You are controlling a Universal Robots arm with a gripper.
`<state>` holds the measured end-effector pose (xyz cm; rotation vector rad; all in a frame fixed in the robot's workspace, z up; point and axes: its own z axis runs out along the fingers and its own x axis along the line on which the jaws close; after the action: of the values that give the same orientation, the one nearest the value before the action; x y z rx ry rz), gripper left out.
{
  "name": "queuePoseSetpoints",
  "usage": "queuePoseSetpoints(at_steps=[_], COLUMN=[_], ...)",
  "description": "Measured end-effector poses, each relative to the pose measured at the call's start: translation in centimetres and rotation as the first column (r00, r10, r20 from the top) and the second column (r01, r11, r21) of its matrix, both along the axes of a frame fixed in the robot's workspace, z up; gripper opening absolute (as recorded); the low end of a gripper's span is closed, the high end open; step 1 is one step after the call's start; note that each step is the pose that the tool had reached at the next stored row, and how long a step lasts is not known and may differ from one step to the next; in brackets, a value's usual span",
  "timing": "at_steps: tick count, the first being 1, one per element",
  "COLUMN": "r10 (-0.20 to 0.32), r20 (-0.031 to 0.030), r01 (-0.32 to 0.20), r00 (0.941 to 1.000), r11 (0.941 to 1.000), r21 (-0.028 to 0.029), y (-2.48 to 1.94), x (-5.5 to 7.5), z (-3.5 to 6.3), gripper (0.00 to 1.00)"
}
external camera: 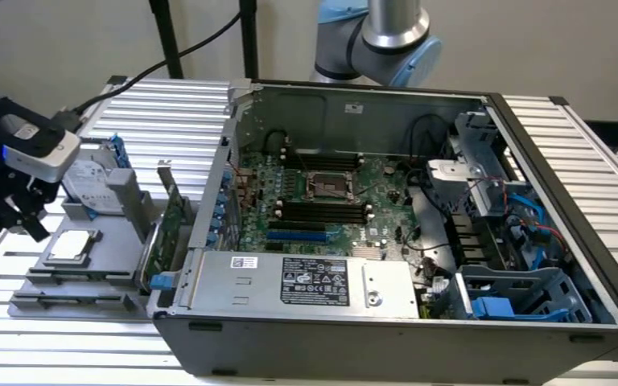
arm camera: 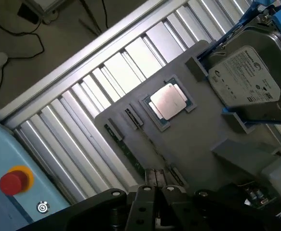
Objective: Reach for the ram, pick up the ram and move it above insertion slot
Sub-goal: 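Pick up the ram and move it above insertion slot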
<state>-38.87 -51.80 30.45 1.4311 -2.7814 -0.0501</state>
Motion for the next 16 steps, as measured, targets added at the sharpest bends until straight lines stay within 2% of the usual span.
queuePoseSetpoints(at_steps=[4,8,12,16], r10=[0.073,0.146,0.217,0.287], r20=[-0.0001,-0.0001,0.0001,-0.0001], r01=[-0.073,-0.146,-0.217,-0.287], r00=[0.9973,0.9893,0.9762,0.9578], r11=[0.9973,0.9893,0.9762,0.9578], r21=[0.0000,-0.0001,0.0000,0.0000], y=[0.00,0.00,0.00,0.00], x=[0.0,0.0,0.0,0.0], z=[-0.32,-0.65,-0.99,-1.28], gripper=[0.11,0.11,0.11,0.11])
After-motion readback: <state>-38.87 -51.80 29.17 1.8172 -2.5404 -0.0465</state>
